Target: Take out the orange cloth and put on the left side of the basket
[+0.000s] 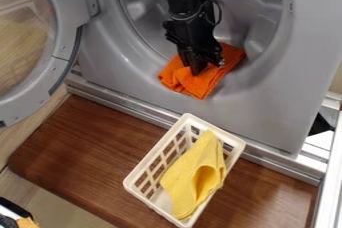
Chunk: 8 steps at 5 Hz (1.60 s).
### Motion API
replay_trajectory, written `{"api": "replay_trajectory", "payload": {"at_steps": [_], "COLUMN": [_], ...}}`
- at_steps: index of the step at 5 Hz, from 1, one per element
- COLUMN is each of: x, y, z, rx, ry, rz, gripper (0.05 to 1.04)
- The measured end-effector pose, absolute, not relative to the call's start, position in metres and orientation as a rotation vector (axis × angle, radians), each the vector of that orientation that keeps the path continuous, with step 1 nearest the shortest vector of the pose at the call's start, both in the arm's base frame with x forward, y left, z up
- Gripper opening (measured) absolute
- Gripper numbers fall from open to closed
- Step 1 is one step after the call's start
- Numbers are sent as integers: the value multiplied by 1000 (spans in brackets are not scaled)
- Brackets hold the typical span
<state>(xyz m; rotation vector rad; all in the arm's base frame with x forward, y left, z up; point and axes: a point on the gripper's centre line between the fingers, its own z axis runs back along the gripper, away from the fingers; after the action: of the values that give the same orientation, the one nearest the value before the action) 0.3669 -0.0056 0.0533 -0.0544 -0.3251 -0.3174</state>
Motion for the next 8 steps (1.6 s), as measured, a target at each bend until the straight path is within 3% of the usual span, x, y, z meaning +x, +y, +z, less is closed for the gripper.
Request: {"api": "replay_trajectory", "payload": {"at_steps": [1,2,3,4,6,8], "x": [353,324,293,264,229,233], "y": [-4,8,23,43,83,95], "z": [69,95,104,96,52,-2], "rx": [-40,-2,15,18,29,3], "ry": [-338,-374,-384,-413,-377,-425], "rz": [-297,-214,-137,-48,101,128], "gripper": [59,59,59,59,59,59]}}
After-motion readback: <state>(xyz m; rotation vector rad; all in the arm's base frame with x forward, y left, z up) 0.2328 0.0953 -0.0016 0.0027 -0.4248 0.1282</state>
